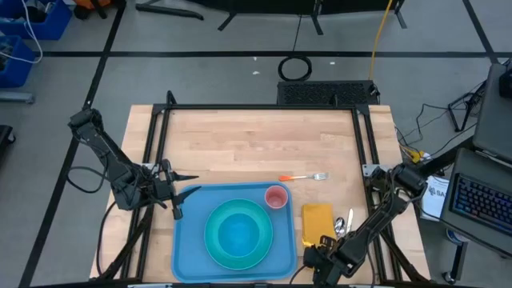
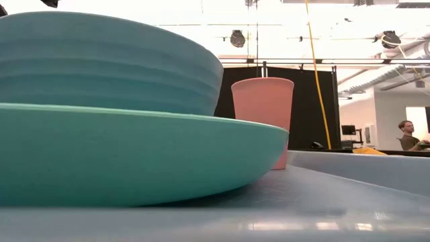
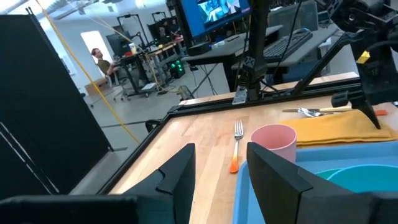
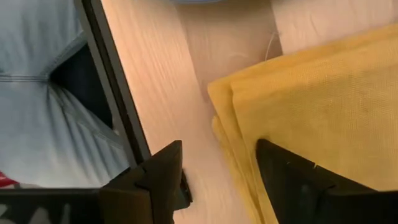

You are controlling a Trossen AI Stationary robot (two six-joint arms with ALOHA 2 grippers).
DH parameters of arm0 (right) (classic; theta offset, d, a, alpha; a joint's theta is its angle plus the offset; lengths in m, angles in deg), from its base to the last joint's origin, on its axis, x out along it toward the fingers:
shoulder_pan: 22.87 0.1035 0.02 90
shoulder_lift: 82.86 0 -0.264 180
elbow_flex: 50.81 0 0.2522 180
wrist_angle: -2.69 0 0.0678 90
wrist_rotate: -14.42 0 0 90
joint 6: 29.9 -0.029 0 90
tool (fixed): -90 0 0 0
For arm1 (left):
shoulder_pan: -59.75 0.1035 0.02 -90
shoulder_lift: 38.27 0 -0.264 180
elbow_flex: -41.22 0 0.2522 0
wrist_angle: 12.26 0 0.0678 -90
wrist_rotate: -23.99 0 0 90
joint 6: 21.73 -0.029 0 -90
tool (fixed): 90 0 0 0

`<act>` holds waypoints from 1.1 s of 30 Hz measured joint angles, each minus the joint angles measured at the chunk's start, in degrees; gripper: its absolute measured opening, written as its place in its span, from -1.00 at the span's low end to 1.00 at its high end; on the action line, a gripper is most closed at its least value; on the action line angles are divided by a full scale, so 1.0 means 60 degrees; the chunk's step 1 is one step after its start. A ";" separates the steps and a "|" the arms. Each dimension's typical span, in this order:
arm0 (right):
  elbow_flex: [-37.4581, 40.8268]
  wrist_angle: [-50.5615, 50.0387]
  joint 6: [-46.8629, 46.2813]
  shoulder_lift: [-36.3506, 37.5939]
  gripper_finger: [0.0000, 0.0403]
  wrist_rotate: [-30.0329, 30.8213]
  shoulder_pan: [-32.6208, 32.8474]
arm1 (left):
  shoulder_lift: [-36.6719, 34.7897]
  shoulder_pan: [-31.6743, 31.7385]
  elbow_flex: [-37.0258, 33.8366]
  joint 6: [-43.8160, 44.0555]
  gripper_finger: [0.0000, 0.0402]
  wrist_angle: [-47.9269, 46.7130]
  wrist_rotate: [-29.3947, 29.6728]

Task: Set up tray
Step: Put the yellow table napkin on the serving tray to the left of the light blue plate

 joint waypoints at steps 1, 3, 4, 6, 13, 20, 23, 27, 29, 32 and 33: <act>-0.0011 -0.0004 0.0042 -0.0033 -0.04 -0.0004 0.0015 | 0.0000 0.0000 0.0000 0.0005 -0.25 -0.0004 0.0000; -0.0018 -0.0016 0.0051 -0.0084 -0.09 -0.0002 0.0033 | -0.0002 0.0000 0.0000 0.0051 -0.26 -0.0007 -0.0001; -0.0018 -0.0023 0.0022 -0.0087 -0.11 0.0017 0.0036 | 0.0000 0.0000 0.0000 0.0078 -0.25 -0.0004 -0.0007; -0.0018 -0.0052 -0.0036 -0.0094 -0.15 0.0043 0.0036 | 0.0002 0.0000 0.0000 0.0162 -0.26 -0.0034 -0.0007; -0.0025 -0.0707 0.0170 -0.0105 -0.24 0.0413 0.0036 | 0.0002 0.0000 0.0000 0.0411 -0.26 -0.0178 -0.0011; -0.0007 -0.0962 0.0955 -0.0123 -0.25 0.1460 -0.0027 | 0.0009 0.0000 0.0000 0.0470 -0.26 -0.0193 -0.0022; 0.0000 -0.1008 0.1222 -0.0130 -0.25 0.1608 -0.0040 | 0.0009 0.0000 0.0000 0.0543 -0.26 -0.0210 -0.0028; -0.0002 -0.1156 0.1348 -0.0130 -0.25 0.1680 -0.0044 | 0.0011 0.0000 0.0000 0.0670 -0.26 -0.0341 -0.0029; 0.0000 -0.1402 0.1409 -0.0134 -0.25 0.1777 -0.0040 | 0.0012 0.0000 0.0000 0.0791 -0.26 -0.0442 -0.0029; 0.0000 -0.1779 0.1436 -0.0134 -0.25 0.2049 -0.0047 | 0.0012 0.0000 0.0000 0.0963 -0.25 -0.0519 -0.0027; 0.0006 -0.1951 0.1436 -0.0141 -0.25 0.2303 -0.0044 | 0.0012 0.0000 0.0000 0.1020 -0.25 -0.0573 -0.0029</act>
